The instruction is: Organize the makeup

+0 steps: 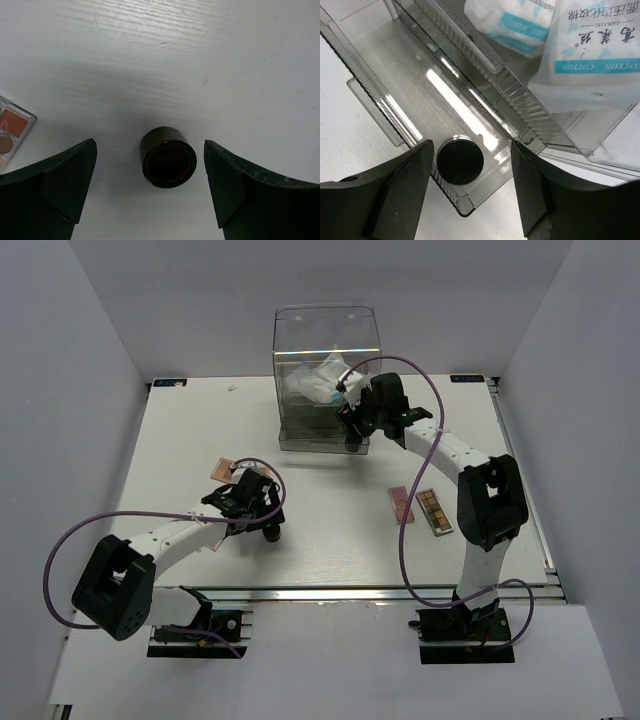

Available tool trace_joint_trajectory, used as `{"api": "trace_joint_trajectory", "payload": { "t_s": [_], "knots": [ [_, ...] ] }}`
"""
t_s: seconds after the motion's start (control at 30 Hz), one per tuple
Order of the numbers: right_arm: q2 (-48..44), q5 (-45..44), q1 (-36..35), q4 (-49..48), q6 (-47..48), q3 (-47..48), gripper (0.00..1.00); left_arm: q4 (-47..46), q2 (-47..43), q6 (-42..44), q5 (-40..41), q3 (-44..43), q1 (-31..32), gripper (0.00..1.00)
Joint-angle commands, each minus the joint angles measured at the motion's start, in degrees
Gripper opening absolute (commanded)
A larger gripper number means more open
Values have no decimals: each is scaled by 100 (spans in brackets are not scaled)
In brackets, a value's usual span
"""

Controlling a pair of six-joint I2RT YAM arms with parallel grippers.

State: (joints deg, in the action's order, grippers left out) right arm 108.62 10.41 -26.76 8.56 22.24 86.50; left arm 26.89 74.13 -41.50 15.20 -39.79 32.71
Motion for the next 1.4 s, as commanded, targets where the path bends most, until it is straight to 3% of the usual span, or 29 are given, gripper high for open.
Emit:
{"api": "trace_joint_trajectory", "payload": {
  "t_s": [0.0, 0.23, 0.5, 0.67, 0.9, 1.17, 1.27, 1.37],
  "knots": [
    [-200, -22, -13, -188, -88, 209, 69, -88, 75, 89, -175, -20, -19, 96],
    [-490, 232, 57, -82, -228, 157, 68, -88, 93, 221, -395, 85, 7, 90],
    [-1176, 409, 101, -205, -290, -536, 68, -228, 427, 194, -483, 139, 280, 85],
    [-1492, 444, 110, -249, -325, -827, 68, -44, 822, 203, -124, -116, 464, 80],
    [-1730, 470, 145, -284, -413, -1038, 68, 386, 999, 194, 413, -380, 614, 54],
    [-2090, 479, 277, -276, -413, -1363, 68, 527, 533, -69, 554, -906, 640, 15],
    [-2301, 549, 425, -302, -519, -1609, 61, 308, 357, -210, 440, -1232, 632, 6],
    [-2547, 760, 593, -363, -563, -1855, 40, -78, 409, -368, 142, -1645, 561, 3]
  ]
}}
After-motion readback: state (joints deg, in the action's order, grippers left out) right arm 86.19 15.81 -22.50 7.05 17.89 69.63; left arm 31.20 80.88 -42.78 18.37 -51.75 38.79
